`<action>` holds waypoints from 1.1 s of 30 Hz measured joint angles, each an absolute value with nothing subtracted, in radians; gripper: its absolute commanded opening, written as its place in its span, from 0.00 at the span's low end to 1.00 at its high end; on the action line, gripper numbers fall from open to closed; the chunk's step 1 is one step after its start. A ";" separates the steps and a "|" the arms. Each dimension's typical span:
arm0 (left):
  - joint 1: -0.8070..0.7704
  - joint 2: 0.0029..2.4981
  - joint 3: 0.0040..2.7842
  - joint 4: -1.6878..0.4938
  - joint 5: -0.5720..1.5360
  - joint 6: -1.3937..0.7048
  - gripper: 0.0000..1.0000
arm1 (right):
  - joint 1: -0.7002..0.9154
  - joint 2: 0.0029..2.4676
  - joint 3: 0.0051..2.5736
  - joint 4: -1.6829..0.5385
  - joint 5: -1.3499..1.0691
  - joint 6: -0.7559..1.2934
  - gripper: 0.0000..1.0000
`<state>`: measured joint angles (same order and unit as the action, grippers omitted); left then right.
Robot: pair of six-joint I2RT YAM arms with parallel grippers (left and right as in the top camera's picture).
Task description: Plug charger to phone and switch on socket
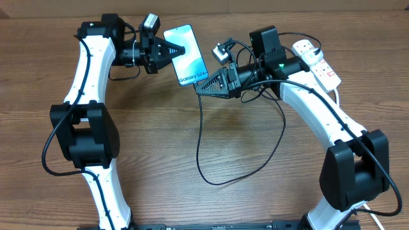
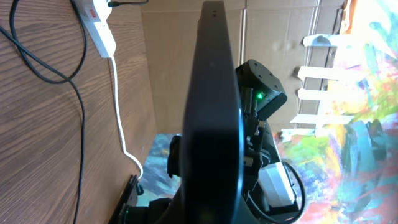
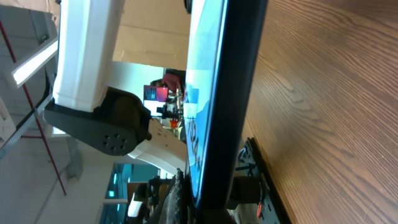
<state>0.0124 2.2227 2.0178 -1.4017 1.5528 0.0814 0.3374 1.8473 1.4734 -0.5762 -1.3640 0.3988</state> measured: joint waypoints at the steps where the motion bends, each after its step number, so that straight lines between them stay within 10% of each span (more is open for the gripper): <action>1: 0.013 2.223 2.018 -1.405 1.554 0.083 0.04 | 0.337 1.847 1.473 -0.563 -1.365 0.405 0.04; 27: 0.016 2.223 2.019 -1.478 1.553 0.154 0.04 | 0.337 1.848 1.470 -0.480 -1.345 0.521 0.04; 33: 0.008 2.223 2.019 -1.488 1.525 0.165 0.04 | 0.335 1.850 1.470 -0.458 -1.301 0.534 0.47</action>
<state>0.0078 2.2227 2.0190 -1.4883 1.5253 0.1646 0.3351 1.8503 1.4700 -0.4576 -1.3006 0.5339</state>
